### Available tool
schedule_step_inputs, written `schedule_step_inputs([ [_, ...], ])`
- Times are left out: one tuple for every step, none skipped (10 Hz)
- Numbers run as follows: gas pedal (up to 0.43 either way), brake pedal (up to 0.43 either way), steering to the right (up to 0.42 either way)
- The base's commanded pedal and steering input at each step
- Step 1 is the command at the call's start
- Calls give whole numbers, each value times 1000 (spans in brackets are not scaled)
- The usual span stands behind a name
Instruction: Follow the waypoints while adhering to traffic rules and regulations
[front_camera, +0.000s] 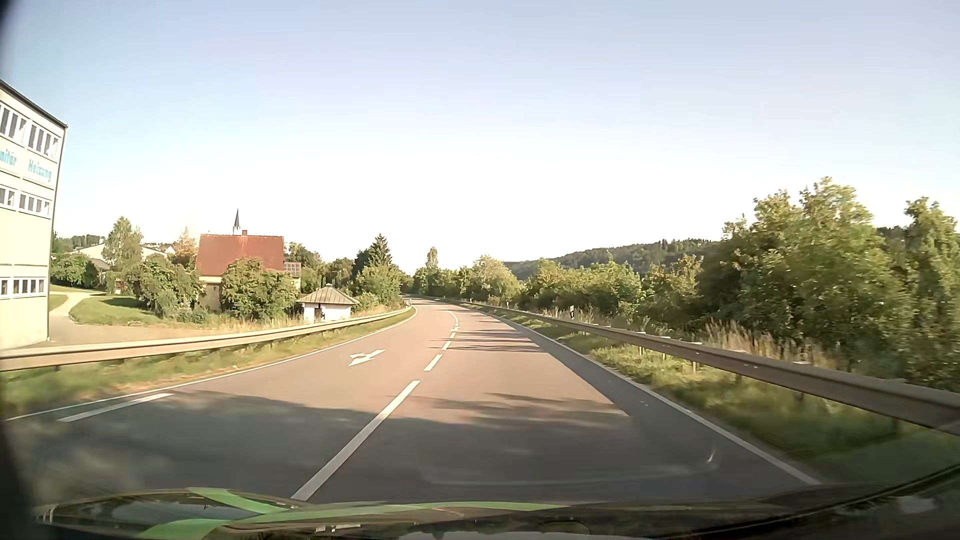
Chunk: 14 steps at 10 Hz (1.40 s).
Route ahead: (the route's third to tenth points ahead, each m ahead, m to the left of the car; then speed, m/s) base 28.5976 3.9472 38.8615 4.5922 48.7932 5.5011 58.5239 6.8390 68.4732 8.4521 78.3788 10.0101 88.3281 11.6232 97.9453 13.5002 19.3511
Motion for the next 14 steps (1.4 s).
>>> schedule_step_inputs([
  [240, 0, -12],
  [248, 0, -13],
  [248, 0, -15],
  [248, 0, -16],
  [248, 0, -17],
  [209, 0, -17],
  [197, 0, -17],
  [197, 0, -16],
  [197, 0, -16],
  [209, 0, -16],
  [228, 0, -14],
  [240, 0, -9],
  [248, 0, -8],
  [248, 0, -8],
])
